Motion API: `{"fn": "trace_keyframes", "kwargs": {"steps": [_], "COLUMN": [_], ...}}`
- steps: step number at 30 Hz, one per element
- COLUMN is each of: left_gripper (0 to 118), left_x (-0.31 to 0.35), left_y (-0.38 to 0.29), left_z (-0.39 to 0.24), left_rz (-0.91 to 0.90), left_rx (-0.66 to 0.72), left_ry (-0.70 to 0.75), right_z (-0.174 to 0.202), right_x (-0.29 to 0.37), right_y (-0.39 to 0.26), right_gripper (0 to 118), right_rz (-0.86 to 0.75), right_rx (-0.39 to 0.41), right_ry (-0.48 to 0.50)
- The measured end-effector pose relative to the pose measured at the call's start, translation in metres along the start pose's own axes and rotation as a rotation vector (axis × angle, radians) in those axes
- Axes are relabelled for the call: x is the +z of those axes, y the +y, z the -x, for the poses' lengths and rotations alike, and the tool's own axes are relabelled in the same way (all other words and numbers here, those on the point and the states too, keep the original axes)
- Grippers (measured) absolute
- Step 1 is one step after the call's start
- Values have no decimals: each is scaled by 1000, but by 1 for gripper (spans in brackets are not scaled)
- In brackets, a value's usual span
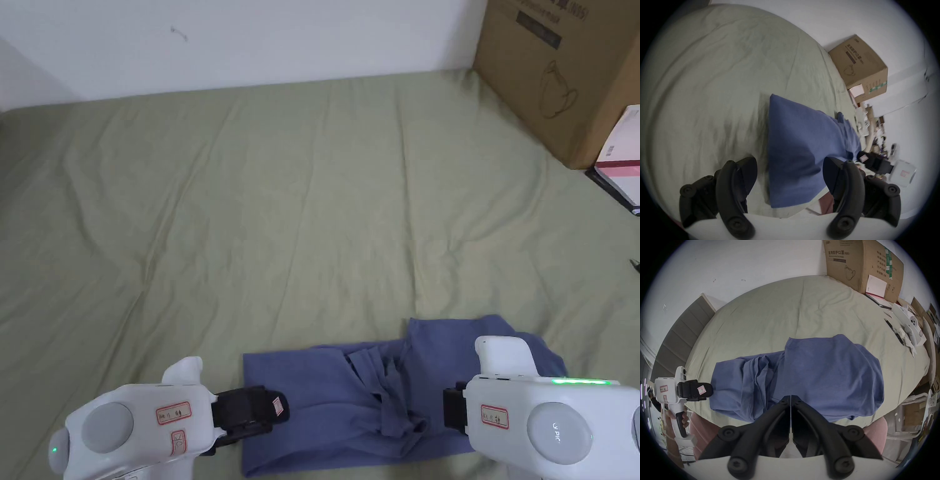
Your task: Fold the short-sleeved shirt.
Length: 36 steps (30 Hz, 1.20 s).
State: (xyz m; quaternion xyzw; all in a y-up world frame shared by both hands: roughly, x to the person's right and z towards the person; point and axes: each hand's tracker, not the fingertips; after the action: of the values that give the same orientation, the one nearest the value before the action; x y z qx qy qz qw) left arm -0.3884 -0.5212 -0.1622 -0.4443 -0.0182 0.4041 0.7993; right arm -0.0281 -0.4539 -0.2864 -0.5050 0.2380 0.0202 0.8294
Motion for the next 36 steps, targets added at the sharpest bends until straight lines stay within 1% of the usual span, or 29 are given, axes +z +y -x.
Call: {"fn": "trace_keyframes", "kwargs": {"steps": [2,5,6,7,8,9,10,13,16,18,20,22,26,29,31,33,36], "left_gripper": [90,88,72,38,15,15,15,15,14,14,14,14,14,14,14,14,14], "left_x": [-5,-12,-14,-14,-16,-19,-18,-9,5,19,42,66,121,147,152,148,143], "left_y": [5,13,15,16,17,16,16,19,22,26,32,37,41,43,43,40,43], "left_z": [10,20,23,24,26,29,33,34,31,37,50,68,99,115,108,83,44], "left_rz": [-4,9,15,7,24,37,42,32,21,6,-45,-54,-112,-121,-118,-109,-126], "left_rx": [67,130,122,116,100,98,129,124,79,76,53,59,56,87,71,47,-7], "left_ry": [-66,-155,-163,-140,-85,-91,-130,-159,-150,-146,-57,-6,172,232,243,273,375], "right_z": [4,11,13,15,18,19,21,25,27,29,32,35,41,45,46,48,47], "right_x": [-3,-4,-5,-6,-8,-9,-10,-12,-15,-16,-16,-17,-18,-21,-23,-25,-23], "right_y": [1,2,2,3,3,4,4,4,6,6,7,8,8,6,4,2,1], "right_gripper": [1,1,1,1,1,1,1,1,1,1,1,1,1,1,1,1,1], "right_rz": [8,17,20,24,29,32,36,45,55,59,58,59,58,63,67,74,79], "right_rx": [6,20,23,25,28,30,32,38,38,39,42,42,55,60,63,65,71], "right_ry": [2,1,6,11,16,19,19,17,12,8,10,13,17,27,28,31,37]}}
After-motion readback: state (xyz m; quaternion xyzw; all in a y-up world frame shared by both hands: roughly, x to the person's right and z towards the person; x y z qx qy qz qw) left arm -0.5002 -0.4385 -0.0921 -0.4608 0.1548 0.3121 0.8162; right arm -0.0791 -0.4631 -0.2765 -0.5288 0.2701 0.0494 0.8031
